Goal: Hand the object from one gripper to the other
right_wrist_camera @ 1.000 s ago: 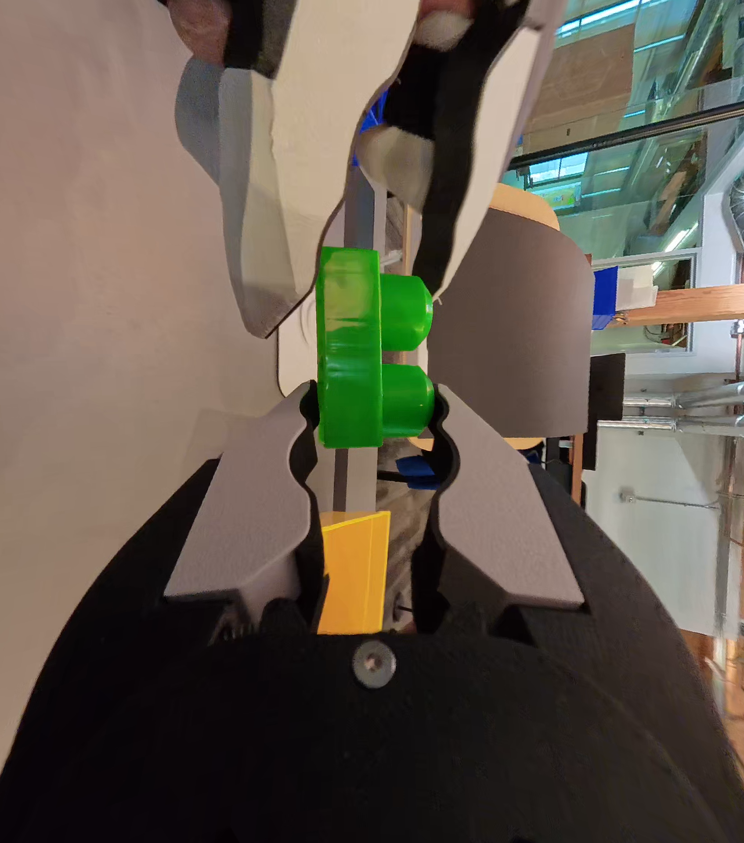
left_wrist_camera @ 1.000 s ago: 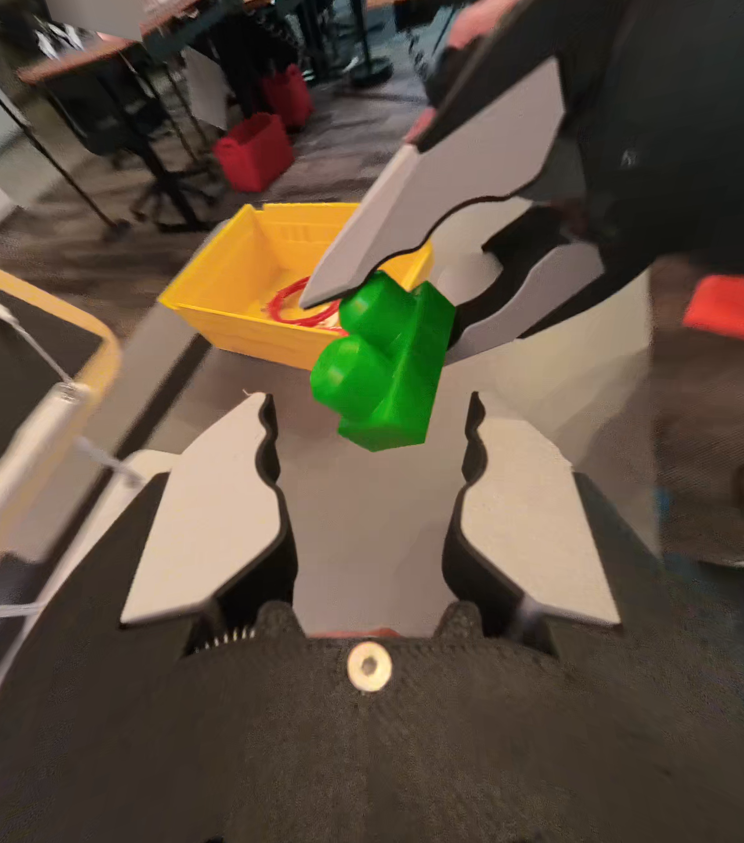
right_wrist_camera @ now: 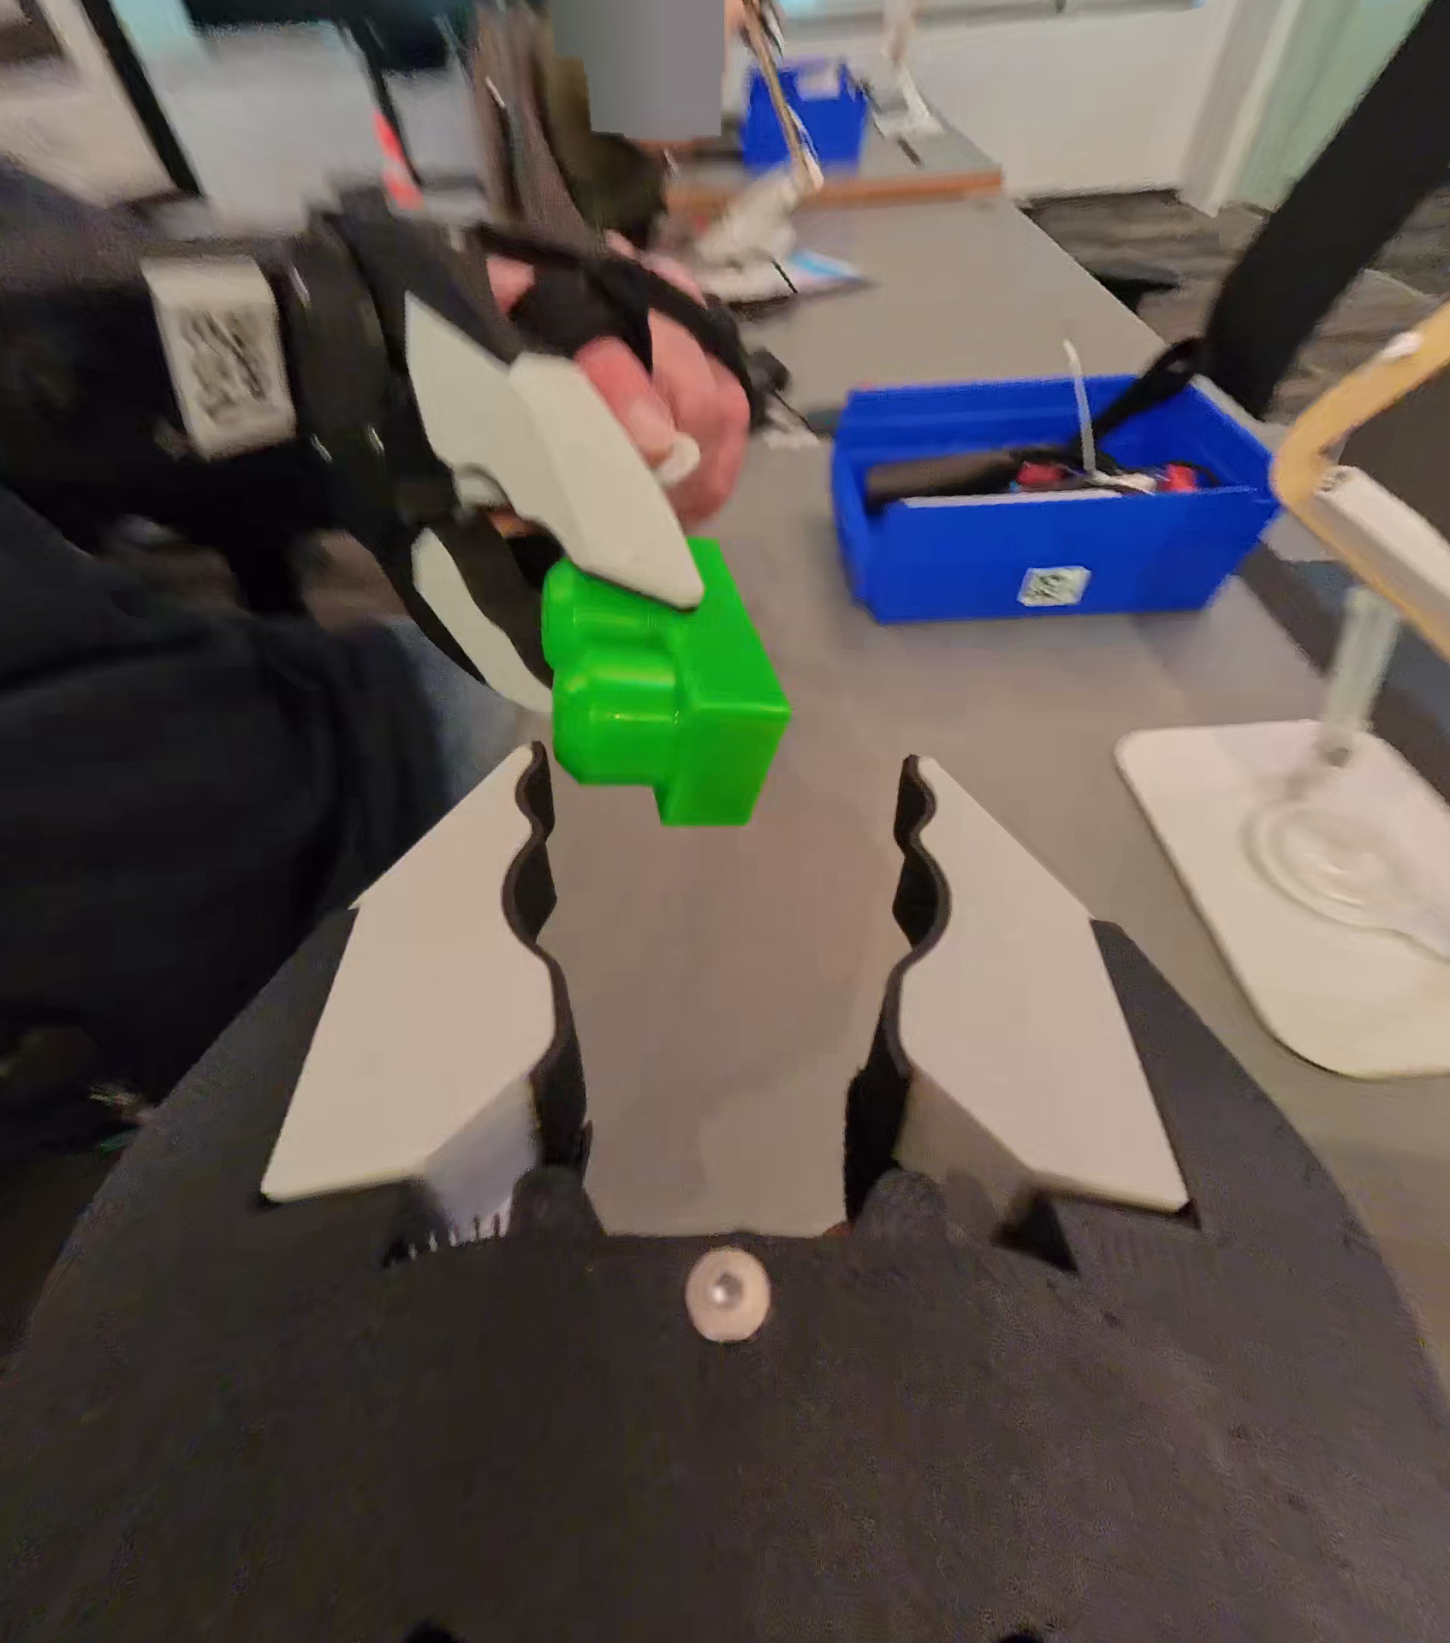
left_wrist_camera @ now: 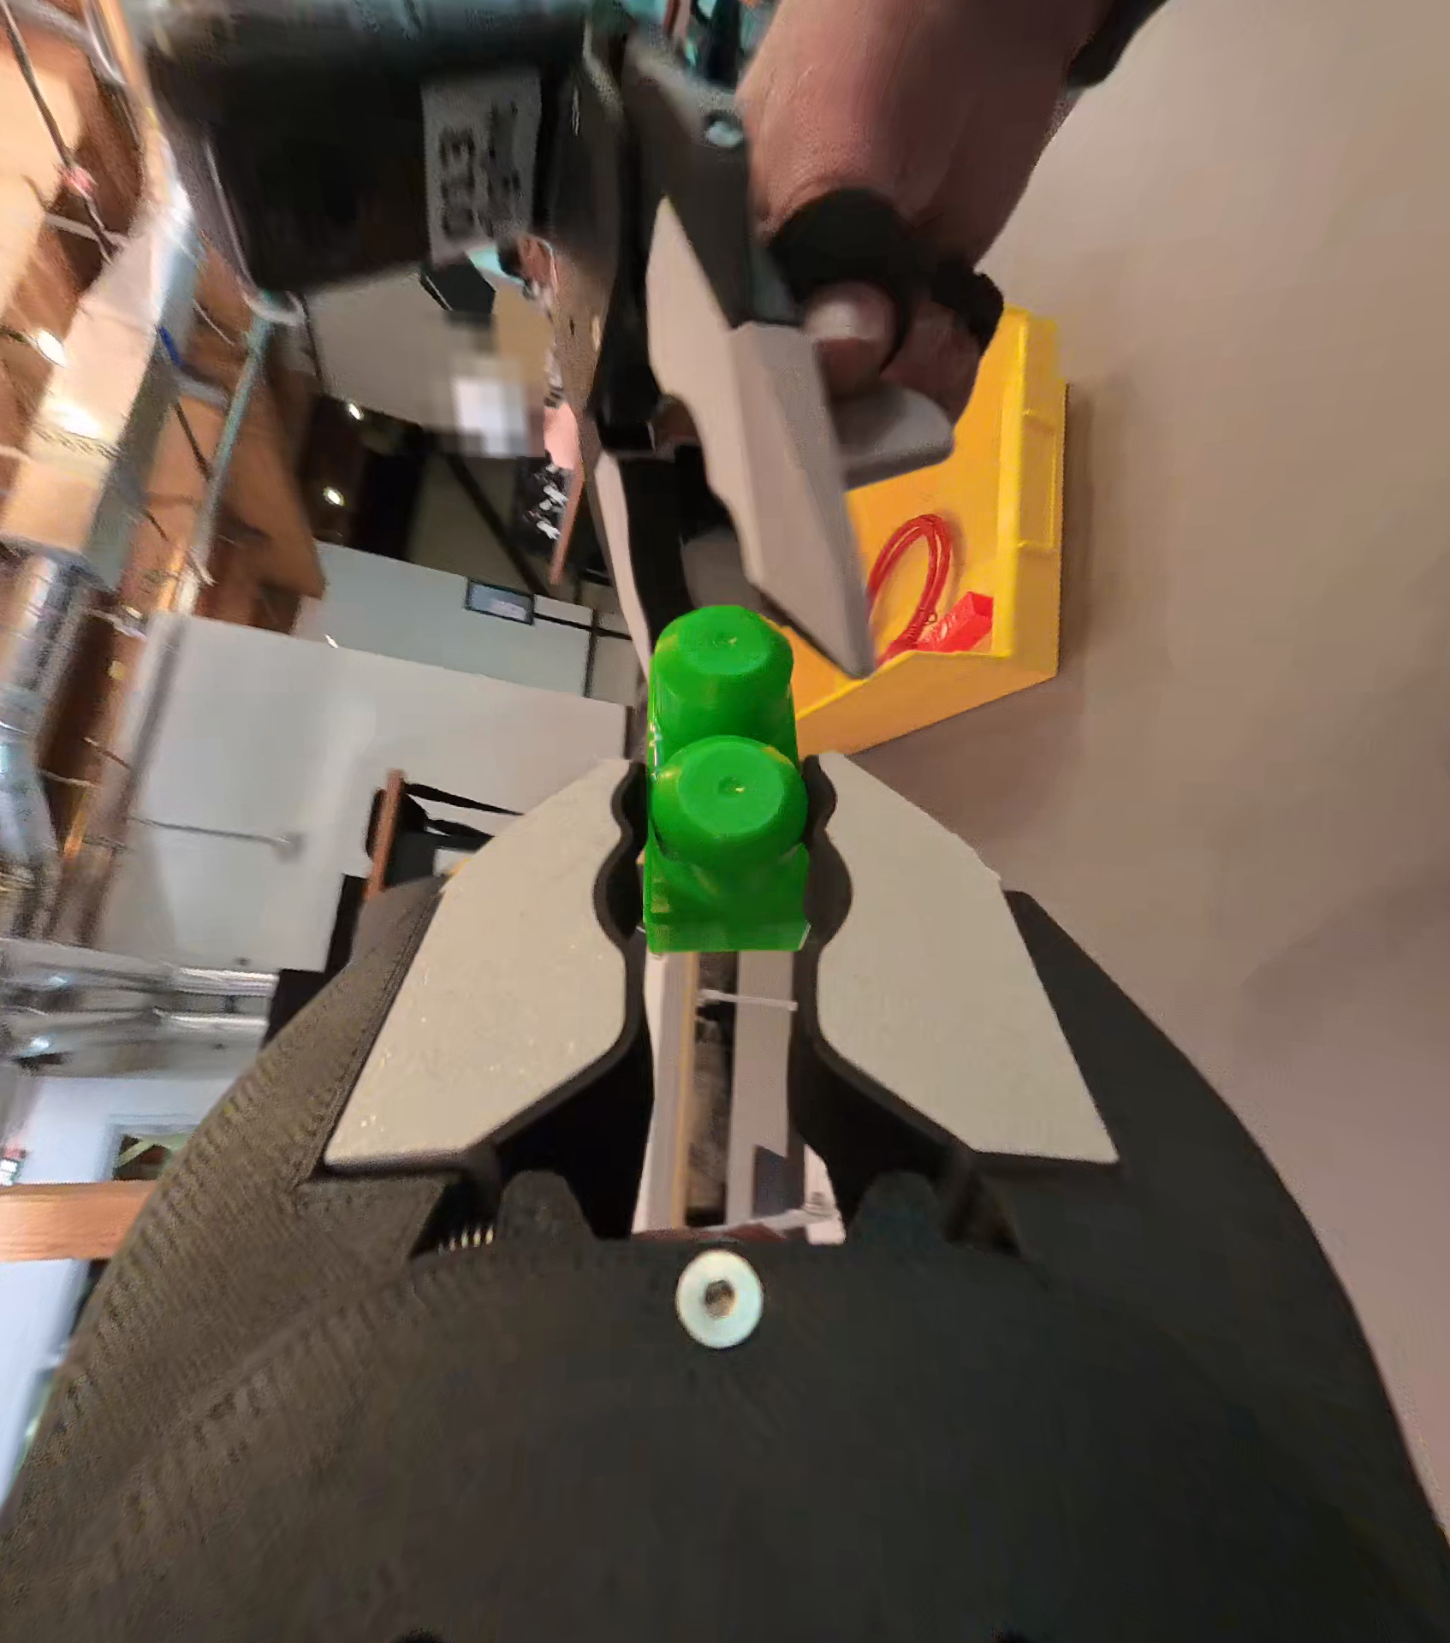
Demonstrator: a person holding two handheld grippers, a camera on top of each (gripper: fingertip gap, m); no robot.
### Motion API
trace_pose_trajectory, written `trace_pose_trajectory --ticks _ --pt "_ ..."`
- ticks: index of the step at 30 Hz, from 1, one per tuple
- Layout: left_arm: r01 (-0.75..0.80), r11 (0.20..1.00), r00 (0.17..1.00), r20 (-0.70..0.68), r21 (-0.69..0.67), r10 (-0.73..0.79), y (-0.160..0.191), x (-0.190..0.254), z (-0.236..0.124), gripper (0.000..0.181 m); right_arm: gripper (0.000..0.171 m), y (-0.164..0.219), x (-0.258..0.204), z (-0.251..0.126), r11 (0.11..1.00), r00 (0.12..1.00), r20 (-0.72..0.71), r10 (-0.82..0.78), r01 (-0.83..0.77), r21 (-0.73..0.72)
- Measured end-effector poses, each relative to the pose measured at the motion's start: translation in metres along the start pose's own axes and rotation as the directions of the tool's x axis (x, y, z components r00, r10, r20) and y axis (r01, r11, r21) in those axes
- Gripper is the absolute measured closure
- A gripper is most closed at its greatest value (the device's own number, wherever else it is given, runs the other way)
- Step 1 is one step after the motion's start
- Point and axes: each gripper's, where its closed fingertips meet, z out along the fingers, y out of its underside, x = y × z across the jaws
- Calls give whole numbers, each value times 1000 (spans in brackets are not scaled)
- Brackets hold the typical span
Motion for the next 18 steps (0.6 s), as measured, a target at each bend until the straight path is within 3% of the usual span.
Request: trace_pose_trajectory --ticks 4,6,9,13,18 --pt "-114 994 992 61 3 113 -3 3 1 149 108 -3 -16 4 994 986 152 64 -76 77" --pt "-150 989 985 90 13 148 -8 0 1 149 129 -7 -21 6 989 981 185 65 -89 120" --pt "-132 991 987 100 22 130 -6 -3 2 149 130 -11 -18 6 984 984 168 63 -89 157" --pt "-123 992 989 82 17 121 -1 3 4 146 130 -2 -14 7 996 993 112 28 -37 80" --pt "91 996 990 -110 5 -90 4 20 -4 122 130 6 -8 -1 990 996 36 -77 80 -112"
